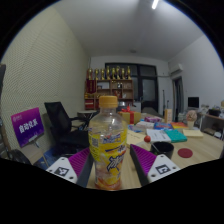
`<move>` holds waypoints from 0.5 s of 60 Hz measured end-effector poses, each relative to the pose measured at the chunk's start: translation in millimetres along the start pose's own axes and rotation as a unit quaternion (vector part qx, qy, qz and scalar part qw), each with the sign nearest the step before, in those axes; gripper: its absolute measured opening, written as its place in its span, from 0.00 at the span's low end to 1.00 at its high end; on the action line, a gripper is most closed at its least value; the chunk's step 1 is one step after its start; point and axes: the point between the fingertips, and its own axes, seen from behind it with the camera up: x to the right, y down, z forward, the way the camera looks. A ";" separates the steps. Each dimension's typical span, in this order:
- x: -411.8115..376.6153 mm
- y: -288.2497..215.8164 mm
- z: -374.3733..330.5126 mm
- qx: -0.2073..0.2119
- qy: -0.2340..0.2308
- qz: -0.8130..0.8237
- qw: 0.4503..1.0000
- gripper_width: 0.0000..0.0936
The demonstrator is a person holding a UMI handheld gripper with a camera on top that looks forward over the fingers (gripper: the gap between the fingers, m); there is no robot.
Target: Pour water
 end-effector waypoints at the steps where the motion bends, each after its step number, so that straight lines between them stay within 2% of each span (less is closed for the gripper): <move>1: -1.7 1.1 2.7 -0.002 -0.003 0.005 1.000 0.72; 4: -5.0 7.0 7.8 -0.011 -0.021 0.020 1.000 0.54; 11: -5.3 4.6 13.2 0.015 -0.010 0.001 1.000 0.54; 16: -7.3 3.5 13.1 0.024 -0.010 -0.011 1.000 0.47; 18: -7.4 3.0 13.6 0.027 -0.011 -0.013 0.999 0.48; 19: -8.4 3.1 14.2 0.027 -0.014 -0.015 0.999 0.43; 22: -11.5 3.0 15.6 0.027 -0.021 -0.017 0.999 0.39; 30: -12.2 -12.0 19.5 0.027 -0.059 0.061 0.996 0.39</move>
